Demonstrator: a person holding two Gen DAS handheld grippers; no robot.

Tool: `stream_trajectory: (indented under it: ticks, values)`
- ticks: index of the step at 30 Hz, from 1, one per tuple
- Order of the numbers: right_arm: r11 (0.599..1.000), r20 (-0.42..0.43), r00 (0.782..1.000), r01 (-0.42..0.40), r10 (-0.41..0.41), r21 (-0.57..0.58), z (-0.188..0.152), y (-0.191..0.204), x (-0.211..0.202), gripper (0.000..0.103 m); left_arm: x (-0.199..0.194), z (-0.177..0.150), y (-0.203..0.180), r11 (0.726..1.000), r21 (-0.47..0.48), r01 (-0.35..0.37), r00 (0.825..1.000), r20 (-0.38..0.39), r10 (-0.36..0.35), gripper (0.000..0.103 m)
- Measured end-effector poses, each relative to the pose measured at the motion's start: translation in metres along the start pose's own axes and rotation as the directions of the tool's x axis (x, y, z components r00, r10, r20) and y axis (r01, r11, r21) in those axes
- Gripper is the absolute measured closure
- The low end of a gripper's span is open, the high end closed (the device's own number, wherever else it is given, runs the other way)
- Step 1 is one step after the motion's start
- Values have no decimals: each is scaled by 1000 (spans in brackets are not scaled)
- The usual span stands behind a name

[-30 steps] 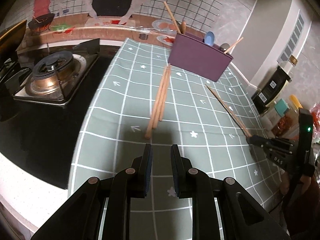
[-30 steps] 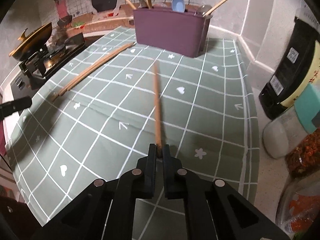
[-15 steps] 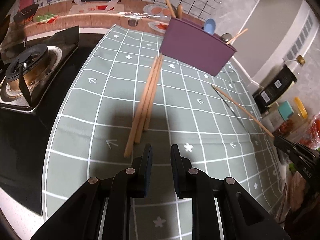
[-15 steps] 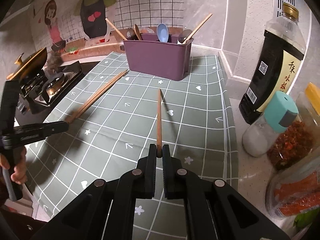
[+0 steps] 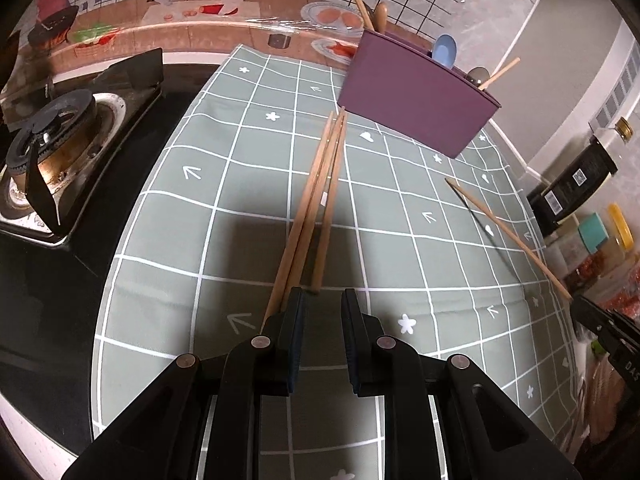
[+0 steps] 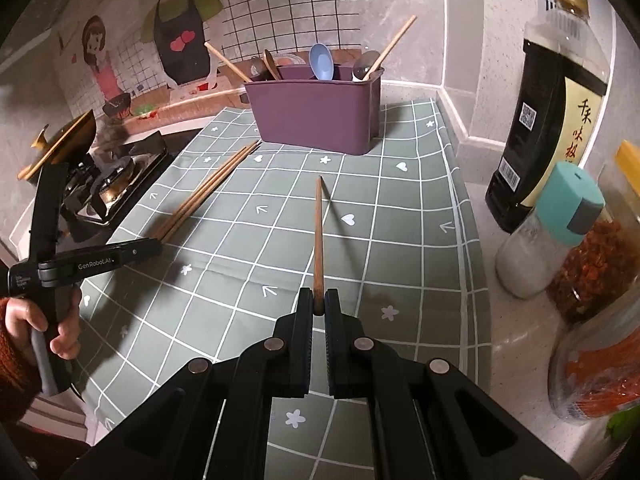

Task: Organize utensils
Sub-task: 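Close the left tool on a wooden chopstick on the mat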

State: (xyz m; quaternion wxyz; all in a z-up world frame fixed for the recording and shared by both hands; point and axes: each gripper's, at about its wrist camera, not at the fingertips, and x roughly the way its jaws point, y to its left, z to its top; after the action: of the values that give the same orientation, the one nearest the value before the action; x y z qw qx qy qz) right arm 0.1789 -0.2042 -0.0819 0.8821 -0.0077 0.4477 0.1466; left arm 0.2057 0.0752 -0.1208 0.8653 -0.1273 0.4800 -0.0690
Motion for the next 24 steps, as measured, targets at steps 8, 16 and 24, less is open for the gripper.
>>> stream_trajectory:
  ticks: [8, 16, 24]
  values:
    - [1000, -12, 1000, 5, -5, -1, 1, 2, 7, 98, 7, 5, -10, 998, 57, -20, 1000, 2, 20, 83]
    - [1000, -21, 1000, 9, -9, 8, 1, 1, 10, 98, 20, 10, -27, 986, 143, -84, 996, 0, 85, 84]
    - [1000, -24, 1000, 14, -13, 18, 1, 0, 12, 98, 7, 5, -27, 983, 154, -98, 994, 63, 89, 98]
